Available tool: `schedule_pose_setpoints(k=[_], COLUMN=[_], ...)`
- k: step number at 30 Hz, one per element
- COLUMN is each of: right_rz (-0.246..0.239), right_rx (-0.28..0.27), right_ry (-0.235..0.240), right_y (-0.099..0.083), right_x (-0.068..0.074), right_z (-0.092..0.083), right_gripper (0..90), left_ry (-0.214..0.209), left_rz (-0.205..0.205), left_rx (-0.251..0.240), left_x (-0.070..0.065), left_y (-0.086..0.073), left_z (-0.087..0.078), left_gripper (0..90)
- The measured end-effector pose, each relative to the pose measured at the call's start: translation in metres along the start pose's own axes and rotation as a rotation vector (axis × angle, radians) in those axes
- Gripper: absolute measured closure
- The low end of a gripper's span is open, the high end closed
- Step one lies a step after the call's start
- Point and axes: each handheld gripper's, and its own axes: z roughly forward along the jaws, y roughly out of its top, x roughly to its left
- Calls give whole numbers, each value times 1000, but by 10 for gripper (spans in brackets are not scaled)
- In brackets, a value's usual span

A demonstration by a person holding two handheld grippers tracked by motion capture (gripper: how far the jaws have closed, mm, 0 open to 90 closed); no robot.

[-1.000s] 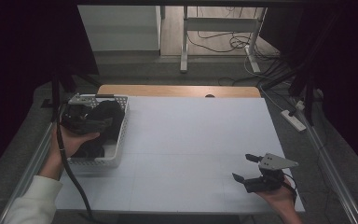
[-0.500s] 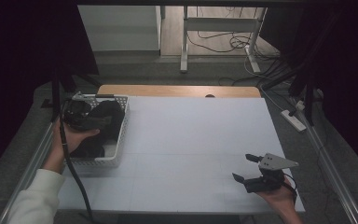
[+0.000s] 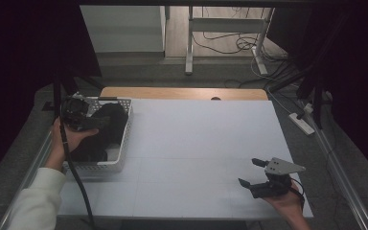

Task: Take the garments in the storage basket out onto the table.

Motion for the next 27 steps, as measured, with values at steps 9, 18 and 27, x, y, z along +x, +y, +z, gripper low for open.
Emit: schedule_pose_setpoints(k=[9,18,27], right_rz=[-4,-6,-10], right_rx=[13,29,32], right_ry=[-1,-4,-4], right_y=[-1,-2,-3], right_x=[0,0,0], right_z=[1,3,4], right_gripper=[121,121,121], left_ry=[-31,-41,-55], left_rz=[-6,9,-15], left_rx=[14,53,95], left_x=[5,8,14], left_y=[-1,-3,-10], left_z=[6,21,37], left_gripper=[63,43,37])
